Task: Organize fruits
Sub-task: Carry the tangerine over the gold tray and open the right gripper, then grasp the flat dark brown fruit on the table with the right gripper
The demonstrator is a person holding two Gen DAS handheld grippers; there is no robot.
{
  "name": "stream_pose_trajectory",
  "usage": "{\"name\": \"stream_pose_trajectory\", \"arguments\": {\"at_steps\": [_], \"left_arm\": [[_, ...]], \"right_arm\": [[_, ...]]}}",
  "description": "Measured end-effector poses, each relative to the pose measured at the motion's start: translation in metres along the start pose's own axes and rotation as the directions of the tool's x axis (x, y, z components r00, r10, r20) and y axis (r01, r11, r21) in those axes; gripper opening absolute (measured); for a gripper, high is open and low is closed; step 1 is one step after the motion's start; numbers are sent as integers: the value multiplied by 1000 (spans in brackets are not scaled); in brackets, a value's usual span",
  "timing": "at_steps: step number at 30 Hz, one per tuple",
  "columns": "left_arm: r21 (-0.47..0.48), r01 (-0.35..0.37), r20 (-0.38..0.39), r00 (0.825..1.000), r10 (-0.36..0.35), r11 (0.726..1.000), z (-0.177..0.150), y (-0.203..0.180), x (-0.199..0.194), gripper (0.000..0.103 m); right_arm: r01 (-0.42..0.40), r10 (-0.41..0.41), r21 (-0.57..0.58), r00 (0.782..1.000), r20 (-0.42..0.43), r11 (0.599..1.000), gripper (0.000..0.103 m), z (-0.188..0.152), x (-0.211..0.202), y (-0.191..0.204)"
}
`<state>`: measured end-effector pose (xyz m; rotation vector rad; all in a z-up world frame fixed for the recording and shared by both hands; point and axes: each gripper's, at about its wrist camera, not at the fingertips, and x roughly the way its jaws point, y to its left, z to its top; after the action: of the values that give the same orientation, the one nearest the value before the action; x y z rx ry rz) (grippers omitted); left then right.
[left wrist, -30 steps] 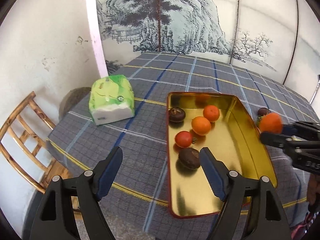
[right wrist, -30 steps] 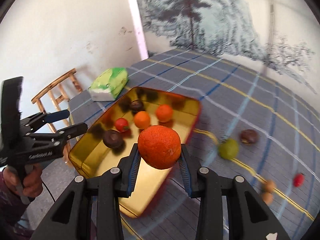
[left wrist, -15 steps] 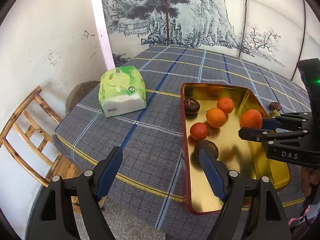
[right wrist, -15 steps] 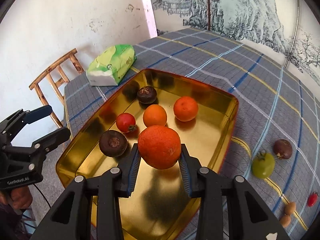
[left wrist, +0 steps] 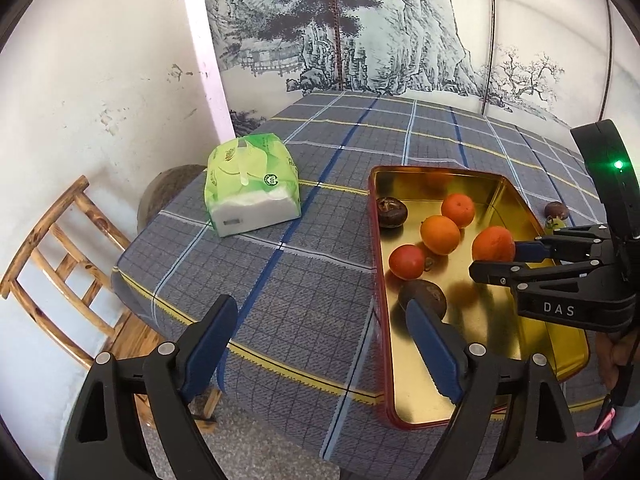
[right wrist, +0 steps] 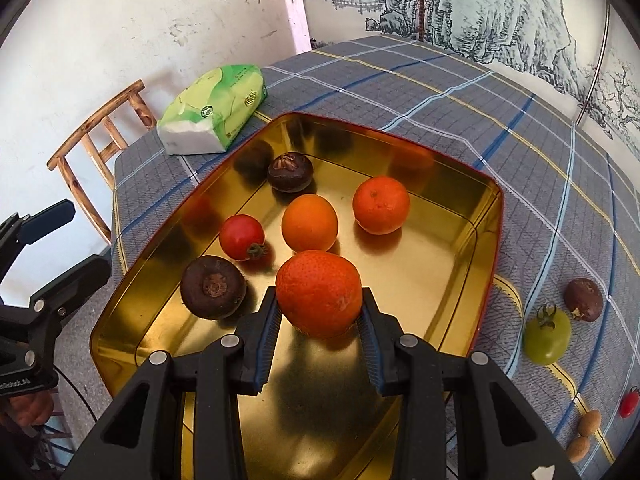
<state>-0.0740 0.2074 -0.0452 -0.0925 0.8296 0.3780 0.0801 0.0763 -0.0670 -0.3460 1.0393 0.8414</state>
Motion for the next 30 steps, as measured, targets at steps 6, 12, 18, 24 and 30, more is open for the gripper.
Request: {"name": "stream_pose_trajectory", "arguments": {"at_steps": [6,12,18,24,30], "left_arm": [[8,0,1,1000,0,1000,-3,-1,-1,87],[14,2,-1,1000,-2,1000,-3,-5,-1,87],[23,4,20,1000,-4,1000,1,-10,-9,88],[-10,51,23,998,-50,999,7,-10,-13,88],[2,61,6,998,-61,998,9,-18,-10,88]], "right_arm": [[4,-4,27,1000,17,1000,37,1,-1,-5],[-15,9,70,997,80,997,38,1,-16,-12],[-13,-7,103,982,189,995,37,-21,-58,-27],[124,-166,192,962,216,973,45,-49,-96,-93],[228,-258,205,957,131,952,53,-42,-84,-147]]}}
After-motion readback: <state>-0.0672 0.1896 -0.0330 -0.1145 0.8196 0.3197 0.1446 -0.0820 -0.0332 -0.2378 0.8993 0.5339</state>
